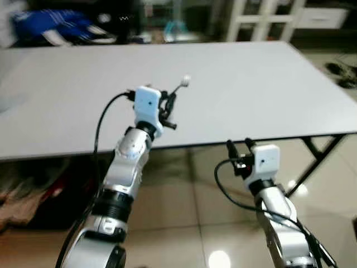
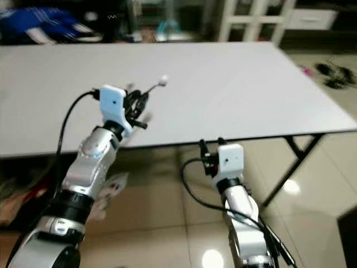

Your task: Setting the table

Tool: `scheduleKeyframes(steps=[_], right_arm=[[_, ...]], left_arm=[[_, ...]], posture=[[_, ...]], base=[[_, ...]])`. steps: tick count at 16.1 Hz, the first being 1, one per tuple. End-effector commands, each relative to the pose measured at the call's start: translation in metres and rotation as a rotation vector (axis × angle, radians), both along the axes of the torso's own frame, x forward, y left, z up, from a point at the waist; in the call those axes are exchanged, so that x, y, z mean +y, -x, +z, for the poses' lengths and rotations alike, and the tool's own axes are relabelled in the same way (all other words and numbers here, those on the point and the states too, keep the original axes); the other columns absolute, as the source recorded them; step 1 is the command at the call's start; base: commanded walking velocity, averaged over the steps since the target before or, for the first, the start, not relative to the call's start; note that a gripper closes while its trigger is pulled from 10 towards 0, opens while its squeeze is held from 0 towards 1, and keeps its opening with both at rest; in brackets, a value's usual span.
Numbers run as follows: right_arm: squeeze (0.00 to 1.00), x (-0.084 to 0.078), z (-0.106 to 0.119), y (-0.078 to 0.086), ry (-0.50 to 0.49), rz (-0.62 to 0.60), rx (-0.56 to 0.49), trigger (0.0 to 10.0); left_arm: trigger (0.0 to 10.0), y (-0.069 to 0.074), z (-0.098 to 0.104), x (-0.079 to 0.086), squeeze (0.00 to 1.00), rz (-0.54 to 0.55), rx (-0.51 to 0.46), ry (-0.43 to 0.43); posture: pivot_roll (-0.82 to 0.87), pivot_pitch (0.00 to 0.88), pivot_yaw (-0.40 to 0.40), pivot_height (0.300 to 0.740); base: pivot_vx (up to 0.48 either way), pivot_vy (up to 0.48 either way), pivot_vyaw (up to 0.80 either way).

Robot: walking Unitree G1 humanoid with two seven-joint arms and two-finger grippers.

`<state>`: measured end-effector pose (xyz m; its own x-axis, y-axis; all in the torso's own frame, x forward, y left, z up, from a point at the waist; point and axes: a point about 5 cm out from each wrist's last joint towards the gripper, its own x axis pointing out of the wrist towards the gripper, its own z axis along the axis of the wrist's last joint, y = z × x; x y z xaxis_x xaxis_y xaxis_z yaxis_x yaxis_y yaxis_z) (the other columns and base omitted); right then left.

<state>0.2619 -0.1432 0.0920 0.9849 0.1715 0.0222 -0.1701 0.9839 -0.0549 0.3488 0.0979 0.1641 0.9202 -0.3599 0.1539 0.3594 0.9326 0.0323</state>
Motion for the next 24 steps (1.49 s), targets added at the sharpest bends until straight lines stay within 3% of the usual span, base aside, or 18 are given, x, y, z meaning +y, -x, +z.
scheduleKeyframes(steps=[1,8,12,18,23,24], right_arm=[[0.00,-0.003,0.000,0.000,0.016,-0.006,0.006,10.0],[0.00,-0.004,-0.002,0.001,0.025,-0.014,0.011,10.0],[0.00,-0.006,-0.002,0.001,0.027,-0.031,0.015,10.0],[0.00,-0.003,-0.004,0.001,0.023,-0.021,0.026,10.0],[0.00,-0.005,-0.003,0.006,0.037,-0.020,0.029,10.0],[0.00,-0.007,-0.003,0.013,0.049,-0.018,0.037,10.0]], left_arm=[[0.0,-0.002,0.007,-0.006,0.00,-0.001,-0.020,0.007],[0.0,-0.002,0.008,-0.009,0.00,0.003,-0.024,0.008],[0.0,-0.001,0.008,-0.016,0.00,-0.019,-0.024,-0.012],[0.0,-0.009,-0.011,-0.055,0.00,-0.025,0.118,-0.012],[0.0,-0.012,-0.013,-0.071,0.00,-0.023,0.142,-0.002],[0.0,-0.013,-0.014,-0.076,0.00,0.017,0.133,-0.024]], posture=[[-0.03,0.000,0.029,0.722],[-0.04,0.000,0.034,0.722],[-0.03,0.000,0.033,0.722],[-0.05,0.000,0.021,0.722],[-0.09,0.000,0.020,0.722],[-0.12,0.000,0.014,0.722]], base=[[0.480,0.000,0.00],[0.480,0.000,0.00],[0.000,0.000,0.60],[0.000,0.000,0.00],[0.000,0.000,0.00],[0.000,0.000,0.00]])
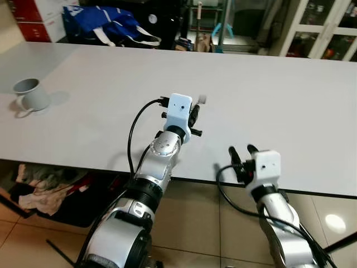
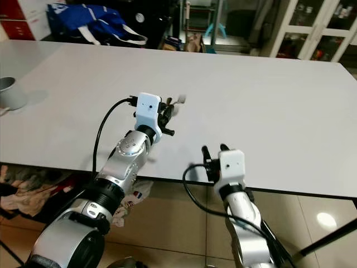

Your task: Setting the table

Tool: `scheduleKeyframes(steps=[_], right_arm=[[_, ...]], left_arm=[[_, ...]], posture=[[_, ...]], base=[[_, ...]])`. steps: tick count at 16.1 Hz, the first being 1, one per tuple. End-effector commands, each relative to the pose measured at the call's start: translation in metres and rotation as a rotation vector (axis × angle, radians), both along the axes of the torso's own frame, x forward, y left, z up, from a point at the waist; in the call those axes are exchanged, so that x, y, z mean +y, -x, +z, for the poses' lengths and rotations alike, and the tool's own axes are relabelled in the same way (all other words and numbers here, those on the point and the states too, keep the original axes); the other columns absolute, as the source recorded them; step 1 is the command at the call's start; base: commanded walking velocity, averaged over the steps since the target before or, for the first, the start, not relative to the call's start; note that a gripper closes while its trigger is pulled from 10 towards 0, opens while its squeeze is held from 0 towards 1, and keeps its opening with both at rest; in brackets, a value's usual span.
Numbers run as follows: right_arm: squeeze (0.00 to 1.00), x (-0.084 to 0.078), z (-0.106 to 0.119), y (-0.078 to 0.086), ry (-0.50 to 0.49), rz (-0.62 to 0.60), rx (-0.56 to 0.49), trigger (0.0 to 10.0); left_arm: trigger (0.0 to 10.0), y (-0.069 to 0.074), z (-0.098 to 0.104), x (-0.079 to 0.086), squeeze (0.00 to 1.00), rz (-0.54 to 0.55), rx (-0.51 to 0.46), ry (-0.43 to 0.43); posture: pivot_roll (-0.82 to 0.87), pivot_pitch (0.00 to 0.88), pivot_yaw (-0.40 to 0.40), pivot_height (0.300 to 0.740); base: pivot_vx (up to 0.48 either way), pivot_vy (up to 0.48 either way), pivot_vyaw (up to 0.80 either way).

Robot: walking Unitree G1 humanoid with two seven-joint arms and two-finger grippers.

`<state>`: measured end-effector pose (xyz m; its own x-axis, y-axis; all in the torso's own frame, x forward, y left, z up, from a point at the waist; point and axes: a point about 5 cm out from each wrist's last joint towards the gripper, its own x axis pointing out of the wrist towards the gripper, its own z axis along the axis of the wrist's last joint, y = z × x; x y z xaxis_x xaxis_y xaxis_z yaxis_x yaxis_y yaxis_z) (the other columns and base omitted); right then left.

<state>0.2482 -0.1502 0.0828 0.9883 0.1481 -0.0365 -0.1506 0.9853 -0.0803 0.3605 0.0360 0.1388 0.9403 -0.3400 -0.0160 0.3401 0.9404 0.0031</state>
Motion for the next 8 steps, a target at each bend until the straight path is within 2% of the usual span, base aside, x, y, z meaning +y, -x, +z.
scheduleKeyframes(steps=[1,3,8], right_arm=[[0.00,-0.001,0.006,0.003,0.019,0.008,-0.011,10.0],[0.00,-0.004,0.005,0.009,0.032,0.013,0.005,10.0],[0.00,-0.009,0.007,0.022,0.047,0.008,0.026,10.0]], left_arm=[[0.0,0.000,0.010,-0.016,0.00,0.007,-0.044,-0.011],[0.0,0.002,0.008,-0.023,0.00,0.022,-0.064,-0.042],[0.0,0.007,-0.001,-0.035,0.00,0.002,-0.031,-0.040]], posture=[[-0.13,0.000,0.008,0.722],[-0.15,0.000,0.000,0.722],[-0.19,0.000,0.007,0.722]], base=[[0.000,0.000,0.00],[0.000,0.000,0.00],[0.000,0.000,0.00]])
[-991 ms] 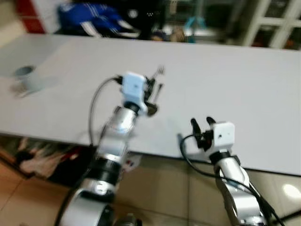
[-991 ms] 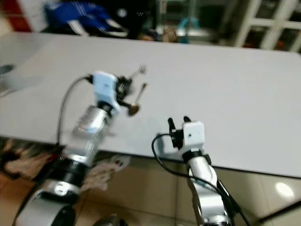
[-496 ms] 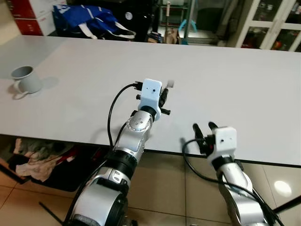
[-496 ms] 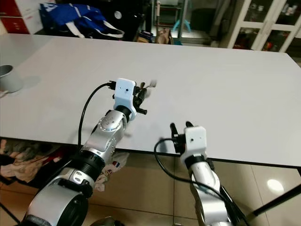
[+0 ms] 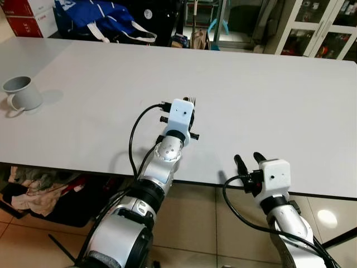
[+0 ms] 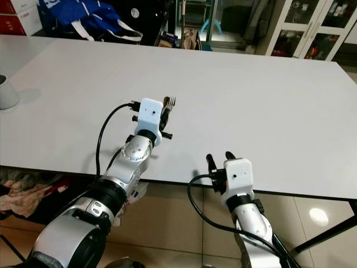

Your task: Setting the table

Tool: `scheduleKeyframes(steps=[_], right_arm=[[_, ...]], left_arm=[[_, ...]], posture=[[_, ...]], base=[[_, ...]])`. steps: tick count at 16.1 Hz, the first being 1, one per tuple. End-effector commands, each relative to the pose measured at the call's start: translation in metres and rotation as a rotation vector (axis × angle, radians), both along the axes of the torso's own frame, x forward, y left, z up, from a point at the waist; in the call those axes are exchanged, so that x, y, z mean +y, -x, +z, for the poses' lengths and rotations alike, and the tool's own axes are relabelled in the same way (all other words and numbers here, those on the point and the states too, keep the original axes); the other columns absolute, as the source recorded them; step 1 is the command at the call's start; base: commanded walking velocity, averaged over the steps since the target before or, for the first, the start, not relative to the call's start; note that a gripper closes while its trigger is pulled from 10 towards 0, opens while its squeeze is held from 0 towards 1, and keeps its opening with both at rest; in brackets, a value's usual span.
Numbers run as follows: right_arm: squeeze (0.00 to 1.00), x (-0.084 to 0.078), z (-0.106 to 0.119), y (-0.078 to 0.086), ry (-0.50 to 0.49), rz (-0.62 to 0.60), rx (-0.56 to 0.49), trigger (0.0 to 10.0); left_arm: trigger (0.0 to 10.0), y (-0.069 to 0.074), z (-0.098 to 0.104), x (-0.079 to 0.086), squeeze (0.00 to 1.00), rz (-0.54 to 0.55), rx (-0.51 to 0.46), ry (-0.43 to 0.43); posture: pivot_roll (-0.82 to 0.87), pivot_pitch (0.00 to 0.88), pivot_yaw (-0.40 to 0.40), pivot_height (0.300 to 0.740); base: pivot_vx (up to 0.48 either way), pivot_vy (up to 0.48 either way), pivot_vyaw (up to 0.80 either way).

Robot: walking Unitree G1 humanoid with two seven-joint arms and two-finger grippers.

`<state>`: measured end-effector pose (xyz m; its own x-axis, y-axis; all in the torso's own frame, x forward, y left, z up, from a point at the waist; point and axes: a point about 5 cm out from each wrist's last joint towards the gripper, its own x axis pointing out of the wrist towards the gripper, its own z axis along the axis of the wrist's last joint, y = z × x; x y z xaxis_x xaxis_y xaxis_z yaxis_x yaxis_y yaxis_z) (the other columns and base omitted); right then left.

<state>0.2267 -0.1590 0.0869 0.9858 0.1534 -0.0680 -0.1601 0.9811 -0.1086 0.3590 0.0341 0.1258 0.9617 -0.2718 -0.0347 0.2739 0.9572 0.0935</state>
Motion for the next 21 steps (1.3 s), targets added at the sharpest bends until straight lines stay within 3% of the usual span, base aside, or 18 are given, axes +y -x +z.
scheduleKeyframes(steps=[1,12,16,19,20,21], right_arm=[[0.00,0.000,0.003,0.003,0.012,-0.004,0.000,10.0],[0.00,0.006,0.001,0.024,0.012,-0.013,0.046,10.0],[0.00,0.006,0.000,0.028,0.010,-0.015,0.059,10.0],[0.00,0.006,0.000,0.030,0.009,-0.013,0.066,10.0],[0.00,0.007,-0.001,0.030,0.009,-0.012,0.068,10.0],[0.00,0.007,-0.001,0.031,0.009,-0.010,0.071,10.0]], left_arm=[[0.0,0.006,0.009,-0.034,0.00,-0.079,-0.009,0.051],[0.0,0.016,-0.007,-0.049,0.00,-0.133,0.059,0.056],[0.0,0.015,-0.012,-0.041,0.00,-0.045,0.079,0.056],[0.0,0.019,-0.015,-0.049,0.00,-0.068,0.091,0.061],[10.0,0.021,-0.016,-0.051,0.00,-0.075,0.095,0.055],[10.0,0.021,-0.016,-0.052,0.00,-0.080,0.099,0.055]], posture=[[-0.20,0.000,0.013,0.722],[-0.23,0.013,0.029,0.722],[-0.23,0.022,0.032,0.722],[-0.23,0.031,0.030,0.722],[-0.23,0.031,0.030,0.722],[-0.23,0.031,0.030,0.722]], base=[[0.000,0.000,0.00],[0.000,0.000,0.00],[0.000,0.000,0.00],[0.000,0.000,0.00],[0.000,0.000,0.00],[0.000,0.000,0.00]])
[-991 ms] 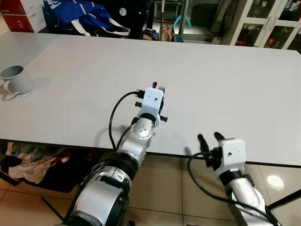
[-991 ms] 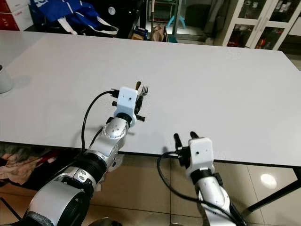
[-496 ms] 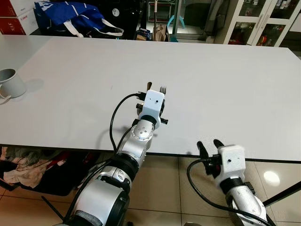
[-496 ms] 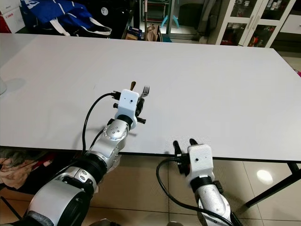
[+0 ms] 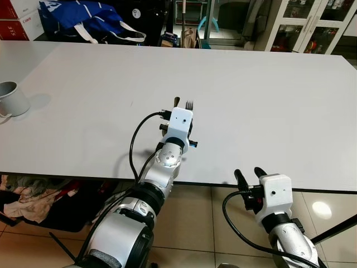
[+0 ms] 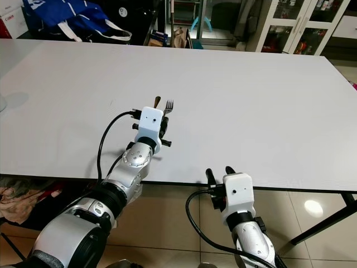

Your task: Setting the table

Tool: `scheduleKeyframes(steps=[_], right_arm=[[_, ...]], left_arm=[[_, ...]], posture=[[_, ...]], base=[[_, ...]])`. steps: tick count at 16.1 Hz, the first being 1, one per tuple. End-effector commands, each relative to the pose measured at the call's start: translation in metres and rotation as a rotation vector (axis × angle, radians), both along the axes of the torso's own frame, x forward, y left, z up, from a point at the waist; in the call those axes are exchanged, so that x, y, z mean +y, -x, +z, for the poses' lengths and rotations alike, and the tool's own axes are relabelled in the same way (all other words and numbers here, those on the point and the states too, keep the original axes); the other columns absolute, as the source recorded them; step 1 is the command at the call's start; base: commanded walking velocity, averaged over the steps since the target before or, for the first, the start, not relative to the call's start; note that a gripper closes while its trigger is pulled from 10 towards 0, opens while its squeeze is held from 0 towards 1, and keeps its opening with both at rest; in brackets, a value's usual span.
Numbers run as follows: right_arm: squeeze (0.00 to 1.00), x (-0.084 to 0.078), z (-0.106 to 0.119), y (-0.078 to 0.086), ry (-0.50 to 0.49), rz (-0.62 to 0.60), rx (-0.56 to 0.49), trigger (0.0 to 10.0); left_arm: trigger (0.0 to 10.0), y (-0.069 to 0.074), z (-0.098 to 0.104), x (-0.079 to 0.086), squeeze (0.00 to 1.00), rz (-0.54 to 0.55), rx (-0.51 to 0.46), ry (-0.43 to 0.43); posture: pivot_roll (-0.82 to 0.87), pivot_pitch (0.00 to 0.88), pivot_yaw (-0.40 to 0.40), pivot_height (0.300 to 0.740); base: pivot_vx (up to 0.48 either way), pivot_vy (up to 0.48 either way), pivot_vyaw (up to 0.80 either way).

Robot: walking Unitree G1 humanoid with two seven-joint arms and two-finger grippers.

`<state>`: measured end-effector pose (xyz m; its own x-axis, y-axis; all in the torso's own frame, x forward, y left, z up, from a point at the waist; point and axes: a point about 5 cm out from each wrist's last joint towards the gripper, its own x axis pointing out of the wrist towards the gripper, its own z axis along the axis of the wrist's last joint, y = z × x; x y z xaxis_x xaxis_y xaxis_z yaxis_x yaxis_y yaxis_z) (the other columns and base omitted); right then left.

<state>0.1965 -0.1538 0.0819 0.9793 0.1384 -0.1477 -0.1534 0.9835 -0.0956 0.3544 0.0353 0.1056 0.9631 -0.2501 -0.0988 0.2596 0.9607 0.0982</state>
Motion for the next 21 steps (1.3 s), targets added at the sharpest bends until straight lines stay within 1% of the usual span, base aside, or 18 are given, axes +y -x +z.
scheduleKeyframes(steps=[1,7,10,12,13,14,15,16,21], right_arm=[[0.00,0.002,0.005,0.001,0.009,0.006,-0.009,10.0],[0.00,0.003,0.005,0.002,0.008,0.009,-0.006,10.0],[0.00,0.004,0.005,0.002,0.008,0.011,-0.004,10.0],[0.00,0.005,0.005,0.003,0.007,0.013,0.000,10.0],[0.00,0.005,0.005,0.004,0.007,0.013,0.002,10.0],[0.00,0.005,0.005,0.004,0.006,0.013,0.003,10.0],[0.00,0.005,0.005,0.004,0.006,0.013,0.004,10.0],[0.00,0.005,0.005,0.004,0.006,0.013,0.005,10.0],[0.00,0.005,0.004,0.004,0.008,0.012,0.005,10.0]], left_arm=[[10.0,0.017,0.004,-0.053,0.00,-0.094,0.039,0.077],[10.0,0.019,0.000,-0.054,0.00,-0.088,0.056,0.064],[10.0,0.019,-0.007,-0.050,0.00,-0.063,0.094,0.059],[10.0,0.022,-0.015,-0.049,0.00,-0.048,0.144,0.070],[10.0,0.025,-0.020,-0.050,0.11,-0.051,0.177,0.073],[10.0,0.026,-0.021,-0.050,0.22,-0.052,0.184,0.075],[10.0,0.026,-0.022,-0.051,0.65,-0.055,0.187,0.075],[10.0,0.026,-0.022,-0.051,1.00,-0.057,0.189,0.076],[10.0,0.026,-0.019,-0.055,1.00,-0.074,0.182,0.084]], posture=[[-0.23,0.036,0.030,0.722],[-0.23,0.041,0.028,0.722],[-0.23,0.044,0.028,0.722],[-0.23,0.049,0.027,0.722],[-0.23,0.050,0.028,0.722],[-0.24,0.052,0.029,0.722],[-0.24,0.054,0.030,0.722],[-0.24,0.054,0.030,0.722],[-0.24,0.052,0.030,0.722]], base=[[0.000,0.000,0.00],[0.000,0.000,0.00],[0.000,0.000,0.00],[0.000,0.000,0.00],[0.000,0.000,0.00],[0.000,0.000,0.00],[0.000,0.000,0.00],[0.000,0.000,0.00],[0.000,0.000,0.00]])
